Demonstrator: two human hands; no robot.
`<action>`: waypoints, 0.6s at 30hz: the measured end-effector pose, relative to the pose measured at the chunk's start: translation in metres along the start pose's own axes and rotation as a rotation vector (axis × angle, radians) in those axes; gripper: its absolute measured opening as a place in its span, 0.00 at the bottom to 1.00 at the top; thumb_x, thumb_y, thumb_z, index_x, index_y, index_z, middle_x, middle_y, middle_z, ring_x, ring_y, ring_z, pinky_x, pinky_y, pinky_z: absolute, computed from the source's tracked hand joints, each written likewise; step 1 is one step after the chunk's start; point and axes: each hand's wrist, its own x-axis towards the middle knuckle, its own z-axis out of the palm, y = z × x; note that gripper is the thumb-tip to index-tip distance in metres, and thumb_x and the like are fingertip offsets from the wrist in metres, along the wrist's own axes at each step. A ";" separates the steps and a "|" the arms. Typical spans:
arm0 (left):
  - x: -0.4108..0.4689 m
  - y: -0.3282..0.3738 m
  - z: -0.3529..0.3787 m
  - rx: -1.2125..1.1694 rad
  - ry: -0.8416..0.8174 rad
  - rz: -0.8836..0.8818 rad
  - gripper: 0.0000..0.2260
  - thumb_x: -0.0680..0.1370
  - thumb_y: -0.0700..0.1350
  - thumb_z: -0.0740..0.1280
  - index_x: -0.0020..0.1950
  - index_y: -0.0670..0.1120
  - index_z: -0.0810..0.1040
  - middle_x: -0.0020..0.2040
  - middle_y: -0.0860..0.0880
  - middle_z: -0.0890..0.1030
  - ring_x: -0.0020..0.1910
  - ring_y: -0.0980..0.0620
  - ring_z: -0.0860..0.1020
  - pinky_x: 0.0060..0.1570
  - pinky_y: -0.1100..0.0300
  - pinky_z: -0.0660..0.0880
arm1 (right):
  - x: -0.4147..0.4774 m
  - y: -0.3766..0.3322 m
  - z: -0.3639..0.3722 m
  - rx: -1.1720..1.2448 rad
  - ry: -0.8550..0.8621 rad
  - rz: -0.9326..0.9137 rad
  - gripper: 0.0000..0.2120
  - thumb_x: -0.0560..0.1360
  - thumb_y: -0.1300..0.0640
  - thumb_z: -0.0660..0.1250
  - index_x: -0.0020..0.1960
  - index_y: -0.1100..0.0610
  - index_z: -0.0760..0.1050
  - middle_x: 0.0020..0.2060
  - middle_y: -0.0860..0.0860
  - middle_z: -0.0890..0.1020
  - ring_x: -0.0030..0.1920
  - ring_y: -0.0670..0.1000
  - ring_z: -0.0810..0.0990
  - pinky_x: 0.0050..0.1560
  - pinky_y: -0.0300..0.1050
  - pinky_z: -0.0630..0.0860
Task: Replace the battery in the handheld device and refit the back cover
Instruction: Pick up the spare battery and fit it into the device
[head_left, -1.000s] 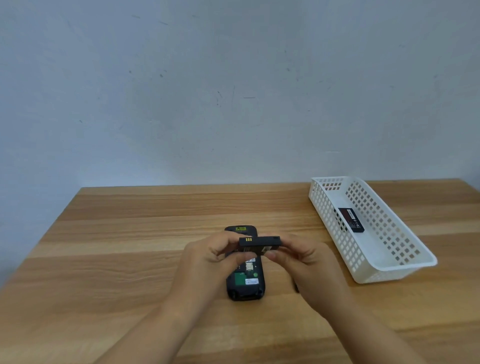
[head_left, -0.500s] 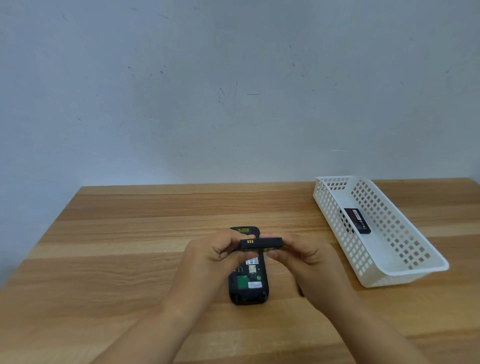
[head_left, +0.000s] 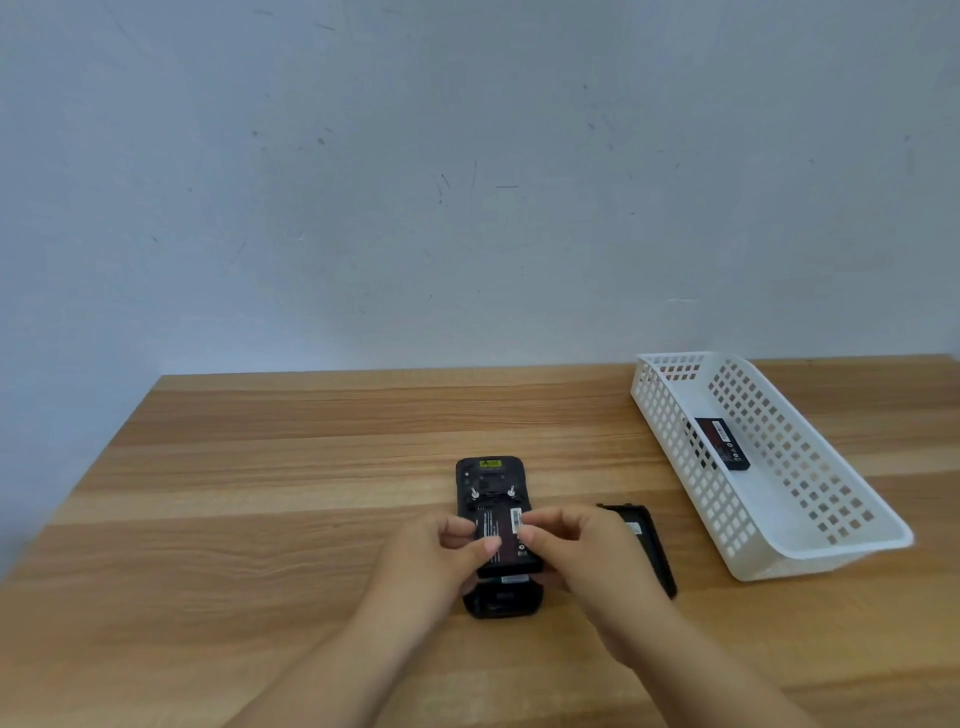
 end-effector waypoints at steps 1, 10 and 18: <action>0.001 -0.002 0.000 -0.005 -0.008 -0.024 0.09 0.71 0.40 0.72 0.49 0.41 0.77 0.41 0.45 0.81 0.37 0.50 0.81 0.37 0.62 0.78 | 0.001 0.002 0.000 -0.006 -0.015 0.020 0.06 0.73 0.60 0.69 0.49 0.55 0.81 0.44 0.51 0.85 0.45 0.47 0.83 0.43 0.39 0.81; 0.003 -0.006 -0.007 0.148 -0.074 0.004 0.08 0.68 0.41 0.74 0.43 0.49 0.78 0.40 0.52 0.82 0.41 0.55 0.81 0.48 0.61 0.77 | 0.001 0.004 -0.008 -0.220 -0.156 -0.002 0.23 0.69 0.60 0.73 0.63 0.51 0.74 0.50 0.40 0.81 0.48 0.36 0.78 0.42 0.27 0.72; 0.005 -0.016 -0.009 0.503 -0.021 0.281 0.20 0.70 0.46 0.72 0.61 0.50 0.75 0.49 0.57 0.73 0.51 0.58 0.72 0.46 0.76 0.64 | 0.014 0.017 -0.003 -0.397 -0.102 -0.095 0.26 0.69 0.55 0.73 0.66 0.48 0.72 0.52 0.45 0.83 0.51 0.41 0.79 0.50 0.28 0.70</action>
